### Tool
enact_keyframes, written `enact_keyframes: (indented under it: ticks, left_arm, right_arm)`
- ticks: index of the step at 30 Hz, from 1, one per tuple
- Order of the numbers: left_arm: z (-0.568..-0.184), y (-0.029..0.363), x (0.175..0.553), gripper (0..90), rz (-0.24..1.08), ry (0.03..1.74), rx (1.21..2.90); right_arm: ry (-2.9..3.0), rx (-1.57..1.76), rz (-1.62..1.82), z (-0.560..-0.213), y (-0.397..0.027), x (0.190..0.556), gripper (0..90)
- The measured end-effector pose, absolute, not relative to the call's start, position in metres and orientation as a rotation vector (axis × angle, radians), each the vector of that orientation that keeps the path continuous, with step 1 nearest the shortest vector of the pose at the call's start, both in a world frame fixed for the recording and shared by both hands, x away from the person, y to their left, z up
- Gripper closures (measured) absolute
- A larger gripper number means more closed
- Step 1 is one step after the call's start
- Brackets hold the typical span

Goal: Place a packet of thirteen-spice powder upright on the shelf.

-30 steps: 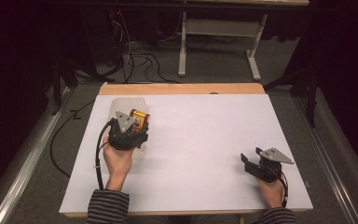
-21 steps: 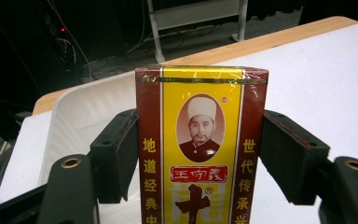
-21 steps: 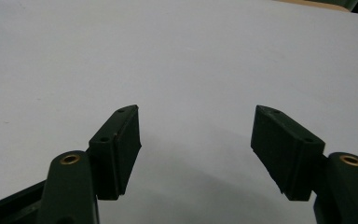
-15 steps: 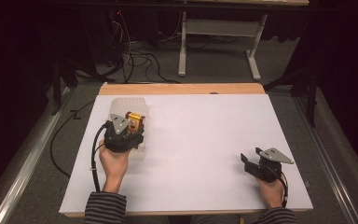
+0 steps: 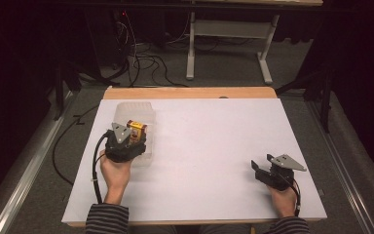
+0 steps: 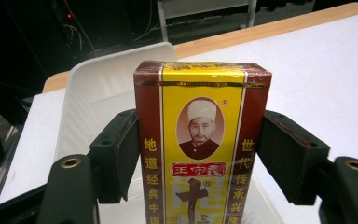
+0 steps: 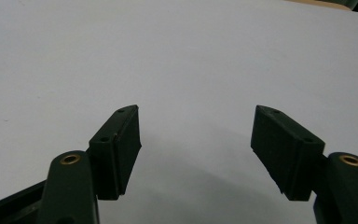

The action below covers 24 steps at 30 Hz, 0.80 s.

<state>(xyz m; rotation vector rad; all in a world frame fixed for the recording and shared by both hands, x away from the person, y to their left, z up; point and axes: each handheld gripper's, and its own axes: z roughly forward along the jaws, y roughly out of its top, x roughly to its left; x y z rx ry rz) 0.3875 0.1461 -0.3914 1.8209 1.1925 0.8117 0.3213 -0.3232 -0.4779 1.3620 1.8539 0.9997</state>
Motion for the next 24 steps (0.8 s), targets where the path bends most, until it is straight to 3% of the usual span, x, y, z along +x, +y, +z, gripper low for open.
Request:
enact_keyframes:
  ticks: [24]
  left_arm:
    - [-0.407, 0.156, 0.377, 32.2, 0.809, 1.22, 1.821]
  right_arm:
    - [1.853, 1.358, 0.998, -0.478, -0.323, 0.321, 33.5]
